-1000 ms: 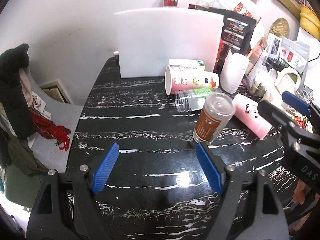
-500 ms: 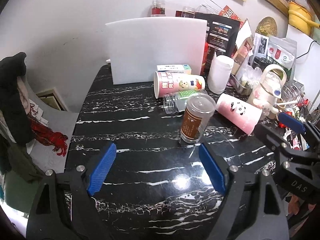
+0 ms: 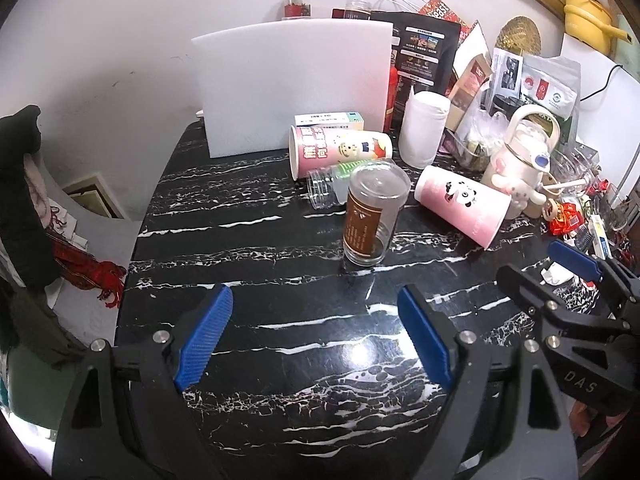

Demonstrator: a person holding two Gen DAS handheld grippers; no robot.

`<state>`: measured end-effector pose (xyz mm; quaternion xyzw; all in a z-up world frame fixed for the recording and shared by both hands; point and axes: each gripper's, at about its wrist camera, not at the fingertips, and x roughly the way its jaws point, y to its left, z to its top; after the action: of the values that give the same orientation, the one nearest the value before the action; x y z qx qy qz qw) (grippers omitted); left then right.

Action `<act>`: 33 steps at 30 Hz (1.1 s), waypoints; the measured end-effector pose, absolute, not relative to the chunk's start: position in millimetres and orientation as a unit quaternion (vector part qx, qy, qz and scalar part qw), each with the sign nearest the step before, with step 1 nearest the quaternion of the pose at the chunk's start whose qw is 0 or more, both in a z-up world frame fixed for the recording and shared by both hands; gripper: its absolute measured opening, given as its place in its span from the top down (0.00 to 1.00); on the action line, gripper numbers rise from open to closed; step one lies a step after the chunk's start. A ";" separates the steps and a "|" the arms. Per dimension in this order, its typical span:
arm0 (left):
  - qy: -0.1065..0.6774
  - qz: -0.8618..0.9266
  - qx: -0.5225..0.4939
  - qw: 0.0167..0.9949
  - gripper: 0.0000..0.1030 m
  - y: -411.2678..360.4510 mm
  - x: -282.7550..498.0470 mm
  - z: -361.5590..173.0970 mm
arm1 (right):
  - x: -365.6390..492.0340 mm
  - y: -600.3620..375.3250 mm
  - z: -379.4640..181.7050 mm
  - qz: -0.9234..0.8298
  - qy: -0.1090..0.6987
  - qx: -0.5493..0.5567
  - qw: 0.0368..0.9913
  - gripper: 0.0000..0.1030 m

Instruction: Flip cup upside down

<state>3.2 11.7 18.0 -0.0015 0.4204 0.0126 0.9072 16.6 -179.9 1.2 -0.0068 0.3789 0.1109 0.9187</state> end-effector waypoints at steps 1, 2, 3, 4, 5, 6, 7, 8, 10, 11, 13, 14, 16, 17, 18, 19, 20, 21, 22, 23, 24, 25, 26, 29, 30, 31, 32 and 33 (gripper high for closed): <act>0.421 0.012 -0.001 0.907 0.18 11.2 3.0 17.4 | 16.0 -180.6 1.4 0.110 0.378 -0.006 0.919 0.21; 0.421 0.011 -0.001 0.907 0.18 10.4 2.7 17.1 | 15.2 -181.6 1.5 0.108 0.378 -0.006 0.919 0.21; 0.421 0.011 0.001 0.907 0.18 9.4 2.3 16.8 | 14.3 -182.6 1.7 0.108 0.378 -0.005 0.920 0.21; 0.421 0.010 0.001 0.907 0.18 8.6 1.9 17.1 | 13.5 -183.3 2.2 0.108 0.377 -0.005 0.920 0.21; 0.421 0.010 0.002 0.907 0.18 7.9 1.7 16.9 | 12.7 -183.7 2.7 0.108 0.377 -0.005 0.920 0.21; 0.421 0.009 0.002 0.907 0.19 7.3 1.2 16.9 | 12.0 -183.8 3.2 0.108 0.377 -0.005 0.920 0.21; 0.422 0.007 0.002 0.907 0.19 6.8 0.7 16.8 | 11.3 -183.5 3.6 0.108 0.377 -0.005 0.920 0.21; 0.422 0.007 0.002 0.906 0.18 6.3 0.6 16.8 | 10.7 -183.3 3.8 0.109 0.377 -0.005 0.920 0.21; 0.422 0.006 0.003 0.906 0.18 5.4 -0.4 17.1 | 10.0 -182.6 3.6 0.108 0.378 -0.007 0.919 0.21; 0.422 0.006 0.004 0.906 0.18 4.9 -1.0 17.1 | 9.8 -182.3 3.6 0.108 0.379 -0.008 0.919 0.21; 0.422 0.006 0.005 0.906 0.19 4.6 -2.1 17.1 | 9.0 -181.8 3.6 0.108 0.379 -0.009 0.919 0.21; 0.423 0.006 0.004 0.906 0.18 4.7 -2.5 17.1 | 9.1 -181.6 3.3 0.109 0.380 -0.008 0.918 0.21; 0.422 0.006 0.005 0.906 0.19 4.5 -2.7 16.9 | 8.8 -181.4 2.6 0.109 0.382 -0.008 0.918 0.21; 0.422 0.007 0.005 0.907 0.18 4.7 -2.6 17.0 | 8.7 -181.2 2.4 0.109 0.382 -0.008 0.918 0.21; 0.422 0.007 0.005 0.907 0.18 4.4 -3.2 17.1 | 9.0 -181.1 2.1 0.110 0.383 -0.008 0.917 0.21; 0.422 0.007 0.005 0.907 0.18 4.2 -3.5 17.1 | 9.1 -180.9 1.8 0.109 0.384 -0.008 0.917 0.21; 0.422 0.006 0.005 0.907 0.18 4.3 -3.1 17.0 | 9.2 -180.9 1.8 0.109 0.384 -0.009 0.917 0.21; 0.422 0.005 0.005 0.907 0.18 4.0 -3.6 16.9 | 9.5 -180.9 1.7 0.110 0.384 -0.009 0.917 0.21; 0.422 0.005 0.005 0.907 0.18 4.0 -4.1 17.5 | 9.5 -180.6 1.6 0.109 0.385 -0.010 0.916 0.21; 0.422 0.004 0.005 0.907 0.18 3.8 -4.2 17.4 | 9.9 -180.6 1.6 0.109 0.385 -0.011 0.916 0.21; 0.423 0.004 0.005 0.906 0.18 4.0 -3.9 17.9 | 9.9 -180.6 1.7 0.109 0.385 -0.010 0.917 0.21; 0.423 0.003 0.005 0.906 0.18 4.1 -4.0 18.2 | 10.0 -180.5 1.7 0.110 0.385 -0.010 0.916 0.21; 0.423 0.003 0.005 0.906 0.18 4.0 -4.2 18.1 | 9.9 -180.5 1.7 0.109 0.385 -0.010 0.916 0.21; 0.422 0.007 0.011 0.907 0.18 3.4 -4.3 18.3 | 9.6 -180.6 2.2 0.108 0.384 -0.011 0.917 0.21; 0.421 0.007 0.013 0.907 0.18 3.1 -4.0 18.4 | 9.8 -180.4 2.0 0.108 0.384 -0.012 0.917 0.21; 0.422 0.007 0.013 0.907 0.18 3.0 -3.6 18.4 | 9.8 -180.3 2.1 0.107 0.384 -0.013 0.917 0.21; 0.423 0.005 0.012 0.906 0.18 3.3 -3.7 18.1 | 9.9 -180.2 2.1 0.106 0.384 -0.014 0.917 0.21; 0.423 0.004 0.011 0.906 0.18 2.8 -3.4 17.9 | 9.8 -180.0 2.2 0.106 0.384 -0.015 0.917 0.21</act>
<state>-3.4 2.8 17.9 0.0108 0.4234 0.0044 0.9058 9.8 -180.0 2.2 -0.0152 0.3839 0.1061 0.9171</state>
